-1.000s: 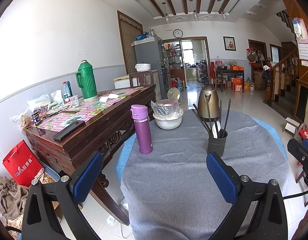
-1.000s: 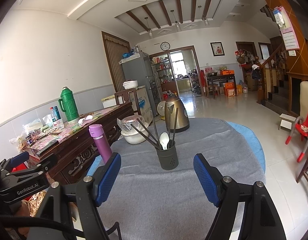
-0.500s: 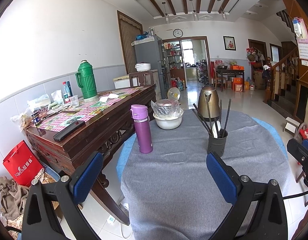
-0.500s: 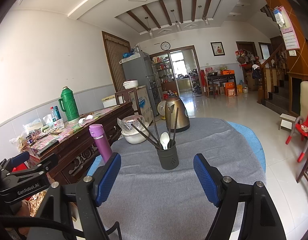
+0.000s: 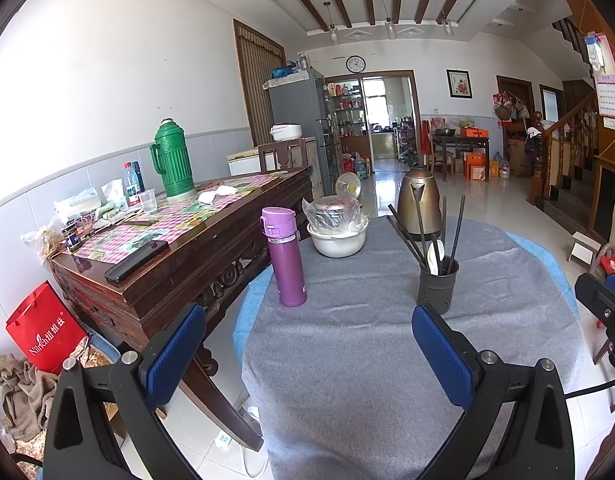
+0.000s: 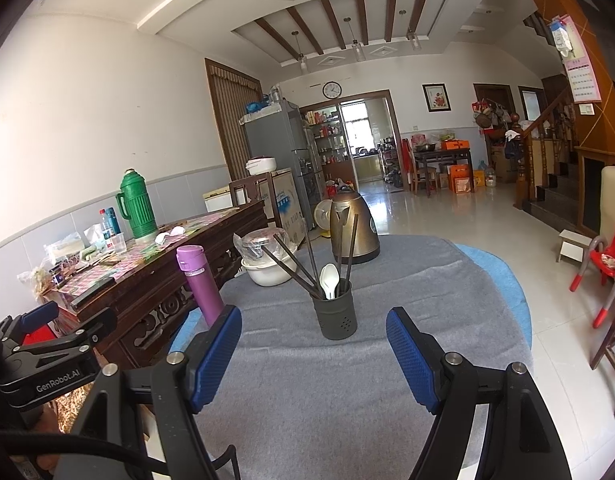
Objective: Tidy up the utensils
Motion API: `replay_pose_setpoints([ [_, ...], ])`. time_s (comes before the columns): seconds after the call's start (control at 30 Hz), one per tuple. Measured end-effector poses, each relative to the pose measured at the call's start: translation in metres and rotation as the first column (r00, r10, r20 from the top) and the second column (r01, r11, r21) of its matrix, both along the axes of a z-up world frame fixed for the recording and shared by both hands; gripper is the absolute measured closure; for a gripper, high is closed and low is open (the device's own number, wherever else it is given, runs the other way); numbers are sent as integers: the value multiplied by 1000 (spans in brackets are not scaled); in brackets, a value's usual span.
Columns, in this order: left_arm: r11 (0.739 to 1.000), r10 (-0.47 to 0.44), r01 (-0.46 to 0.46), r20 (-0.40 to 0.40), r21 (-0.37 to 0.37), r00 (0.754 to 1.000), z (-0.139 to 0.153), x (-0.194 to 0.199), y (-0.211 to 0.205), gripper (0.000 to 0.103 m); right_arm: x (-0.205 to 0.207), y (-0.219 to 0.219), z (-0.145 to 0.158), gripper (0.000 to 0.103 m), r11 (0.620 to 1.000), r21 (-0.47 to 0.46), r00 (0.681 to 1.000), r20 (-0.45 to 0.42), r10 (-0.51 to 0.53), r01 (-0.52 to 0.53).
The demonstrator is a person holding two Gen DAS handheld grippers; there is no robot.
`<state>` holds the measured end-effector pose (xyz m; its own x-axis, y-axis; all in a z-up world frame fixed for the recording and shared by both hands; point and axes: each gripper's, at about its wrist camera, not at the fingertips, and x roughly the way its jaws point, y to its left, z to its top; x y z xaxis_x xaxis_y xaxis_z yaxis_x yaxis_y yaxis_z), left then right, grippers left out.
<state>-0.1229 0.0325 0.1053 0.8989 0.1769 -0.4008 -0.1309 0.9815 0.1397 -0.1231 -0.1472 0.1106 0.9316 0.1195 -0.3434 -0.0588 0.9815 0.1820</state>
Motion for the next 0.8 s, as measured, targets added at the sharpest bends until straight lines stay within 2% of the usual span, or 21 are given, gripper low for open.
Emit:
replay_pose_setpoints([
  [0.47,999,31,-33,-55,-37,998,-8,46,1,1,47,3,1,25,999,-20,998,-47,31,-32],
  [0.8,998,37,-43,-117,-45,992,-22,92,-4,1,90,-9,-13,25,1000,-13,995,-100,17,-18],
])
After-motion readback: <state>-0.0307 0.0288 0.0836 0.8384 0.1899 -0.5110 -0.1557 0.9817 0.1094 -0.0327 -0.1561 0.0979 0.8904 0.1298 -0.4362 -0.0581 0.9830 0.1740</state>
